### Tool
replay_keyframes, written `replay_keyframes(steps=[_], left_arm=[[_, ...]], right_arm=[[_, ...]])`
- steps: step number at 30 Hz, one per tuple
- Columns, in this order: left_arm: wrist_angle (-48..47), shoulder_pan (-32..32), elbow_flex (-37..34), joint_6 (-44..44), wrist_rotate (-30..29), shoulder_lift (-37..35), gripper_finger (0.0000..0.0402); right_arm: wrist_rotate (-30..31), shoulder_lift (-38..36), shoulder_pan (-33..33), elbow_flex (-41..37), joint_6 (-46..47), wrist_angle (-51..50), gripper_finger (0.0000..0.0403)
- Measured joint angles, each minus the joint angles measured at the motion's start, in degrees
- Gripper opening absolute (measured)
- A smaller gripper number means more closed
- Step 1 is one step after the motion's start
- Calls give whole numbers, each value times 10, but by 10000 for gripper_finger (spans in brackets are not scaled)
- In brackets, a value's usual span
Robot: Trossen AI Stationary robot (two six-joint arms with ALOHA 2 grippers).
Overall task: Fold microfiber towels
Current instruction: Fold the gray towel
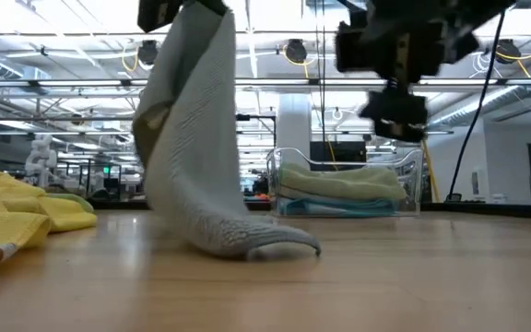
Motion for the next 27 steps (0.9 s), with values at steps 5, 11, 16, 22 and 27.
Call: replay_keyframes(steps=[5, 11, 16, 22, 27], left_arm=[[63, -1, 0, 20, -5, 0, 4], [154, -8, 0, 65, -7, 0, 4], [202, -19, 0, 113, -5, 0, 9], [200, -19, 0, 141, -5, 0, 5], [193, -17, 0, 150, 1, 0, 6]], right_arm=[[110, -20, 39, -52, 113, 87, 261], [215, -20, 84, -56, 129, 225, 260], [271, -18, 105, -56, 129, 232, 260], [313, -13, 124, -56, 102, 158, 260], [332, -1, 142, -57, 69, 84, 260]])
